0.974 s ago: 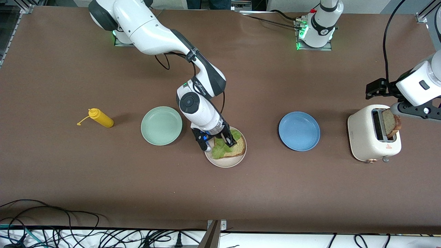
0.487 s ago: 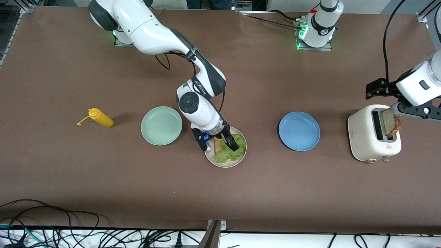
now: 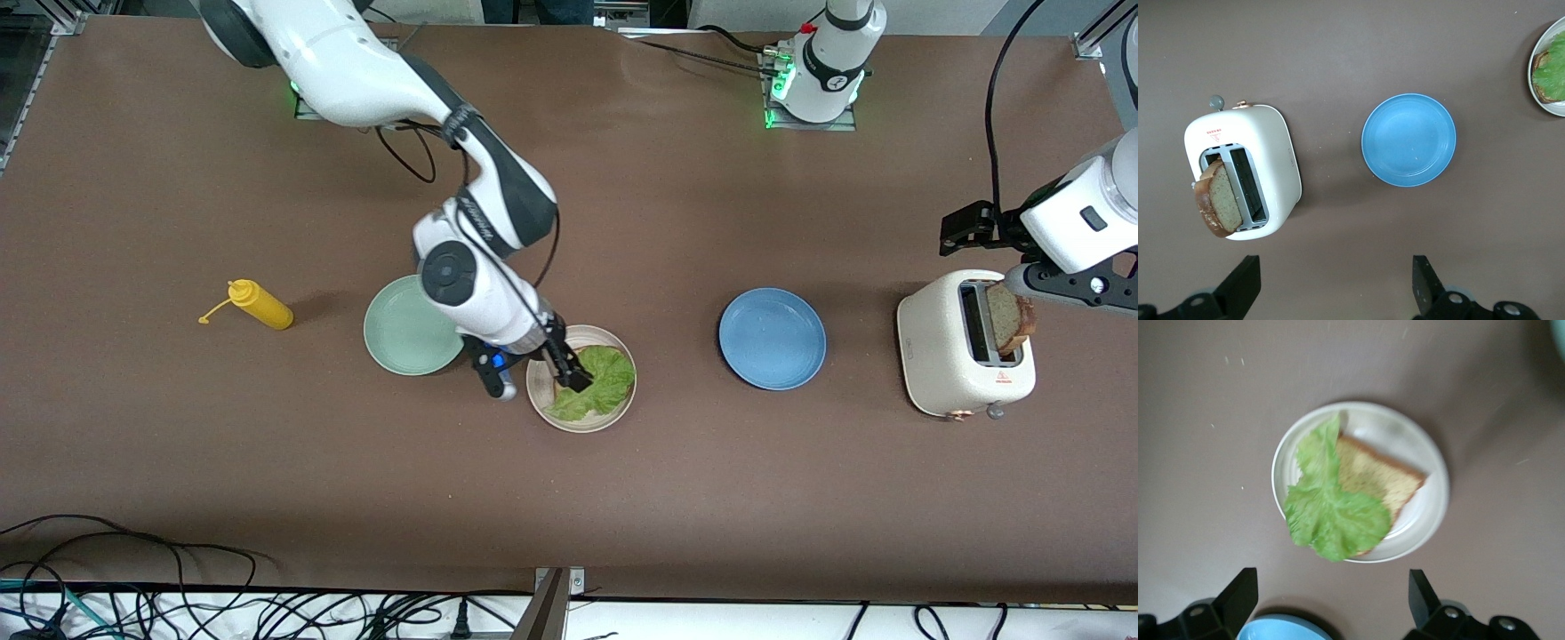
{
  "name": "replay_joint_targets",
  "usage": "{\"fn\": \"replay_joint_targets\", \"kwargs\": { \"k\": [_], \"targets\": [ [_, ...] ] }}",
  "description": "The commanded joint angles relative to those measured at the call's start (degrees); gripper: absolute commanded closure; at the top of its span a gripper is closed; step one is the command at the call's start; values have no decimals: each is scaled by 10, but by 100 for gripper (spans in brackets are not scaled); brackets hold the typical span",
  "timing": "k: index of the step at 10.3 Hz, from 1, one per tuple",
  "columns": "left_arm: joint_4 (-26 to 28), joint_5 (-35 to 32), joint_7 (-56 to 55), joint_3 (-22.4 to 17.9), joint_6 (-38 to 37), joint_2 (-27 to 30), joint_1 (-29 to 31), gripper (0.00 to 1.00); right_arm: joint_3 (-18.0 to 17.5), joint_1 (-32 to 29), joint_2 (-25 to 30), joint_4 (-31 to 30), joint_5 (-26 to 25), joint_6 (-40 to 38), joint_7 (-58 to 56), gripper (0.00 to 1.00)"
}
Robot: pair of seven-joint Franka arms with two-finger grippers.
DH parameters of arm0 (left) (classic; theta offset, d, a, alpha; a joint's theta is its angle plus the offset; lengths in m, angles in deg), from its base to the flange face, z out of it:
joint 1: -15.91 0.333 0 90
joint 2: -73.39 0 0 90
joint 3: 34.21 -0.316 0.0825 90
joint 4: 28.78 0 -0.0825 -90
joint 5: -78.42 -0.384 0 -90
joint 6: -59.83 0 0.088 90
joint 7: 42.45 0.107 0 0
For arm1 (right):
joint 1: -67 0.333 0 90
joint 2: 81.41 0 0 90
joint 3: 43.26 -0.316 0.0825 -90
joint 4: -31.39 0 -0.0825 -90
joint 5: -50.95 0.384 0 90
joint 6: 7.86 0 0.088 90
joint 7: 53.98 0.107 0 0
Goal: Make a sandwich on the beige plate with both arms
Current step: 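Withdraw the right gripper from the plate toward the yellow bottle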
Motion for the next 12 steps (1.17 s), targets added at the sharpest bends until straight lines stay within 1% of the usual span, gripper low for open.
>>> {"fn": "replay_joint_targets", "kwargs": {
  "k": [1, 3, 4, 6, 8, 11, 12],
  "targets": [
    [3, 15, 9, -1, -4, 6, 4, 0, -4, -53, 56, -16, 8, -129, -116, 0],
    [3, 15, 9, -1, -4, 6, 4, 0, 1, -99, 95, -16, 4, -237, -244, 1],
    [3, 15, 9, -1, -4, 6, 4, 0, 16, -115, 108, -16, 2, -280, -326, 1],
    [3, 15, 9, -1, -4, 6, 4, 0, 90, -116, 131, -17, -1, -357, -501, 1],
    [3, 15, 9, -1, -4, 6, 3, 0, 162, -116, 159, -43, -2, -403, -653, 1],
    [3, 15, 9, -1, -4, 6, 4, 0, 248, -116, 221, -139, -8, -403, -861, 0],
    [3, 15, 10, -1, -4, 6, 4, 0, 265, -116, 236, -162, -12, -395, -922, 0]
  ]
}}
